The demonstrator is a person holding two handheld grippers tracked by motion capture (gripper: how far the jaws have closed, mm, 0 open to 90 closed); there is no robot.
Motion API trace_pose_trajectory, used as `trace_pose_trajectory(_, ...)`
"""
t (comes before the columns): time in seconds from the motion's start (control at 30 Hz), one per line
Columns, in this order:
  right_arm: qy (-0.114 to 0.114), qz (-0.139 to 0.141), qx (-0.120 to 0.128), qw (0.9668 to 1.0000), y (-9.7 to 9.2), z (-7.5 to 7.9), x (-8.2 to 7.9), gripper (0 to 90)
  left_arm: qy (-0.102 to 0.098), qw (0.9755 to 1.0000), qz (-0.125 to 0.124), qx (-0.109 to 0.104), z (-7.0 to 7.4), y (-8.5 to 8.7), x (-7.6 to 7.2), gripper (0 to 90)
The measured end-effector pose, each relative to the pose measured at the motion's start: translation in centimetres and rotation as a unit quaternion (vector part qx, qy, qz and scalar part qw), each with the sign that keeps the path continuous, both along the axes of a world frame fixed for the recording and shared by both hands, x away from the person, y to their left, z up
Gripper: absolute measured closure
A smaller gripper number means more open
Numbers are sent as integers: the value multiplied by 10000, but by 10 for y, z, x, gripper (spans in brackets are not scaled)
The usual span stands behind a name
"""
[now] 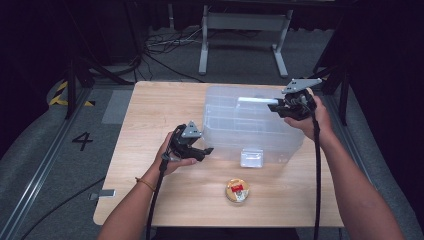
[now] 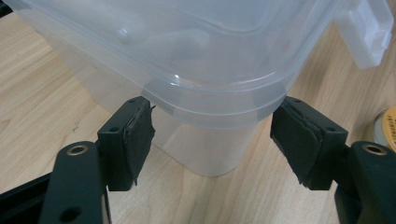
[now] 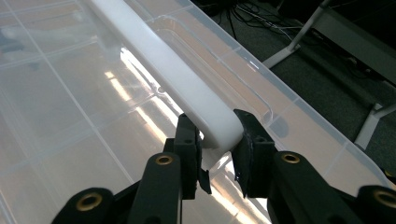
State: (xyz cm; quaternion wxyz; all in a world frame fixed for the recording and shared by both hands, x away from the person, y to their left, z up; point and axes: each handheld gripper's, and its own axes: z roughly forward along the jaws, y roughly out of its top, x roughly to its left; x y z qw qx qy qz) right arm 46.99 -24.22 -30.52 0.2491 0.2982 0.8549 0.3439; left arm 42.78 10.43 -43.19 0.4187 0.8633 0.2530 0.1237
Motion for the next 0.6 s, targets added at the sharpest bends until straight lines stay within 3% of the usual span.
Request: trace_pose_trajectory(0.6,39,104,-57,9999,7,1,-8,730,30,10000,-32,-38,1,8,-15,342)
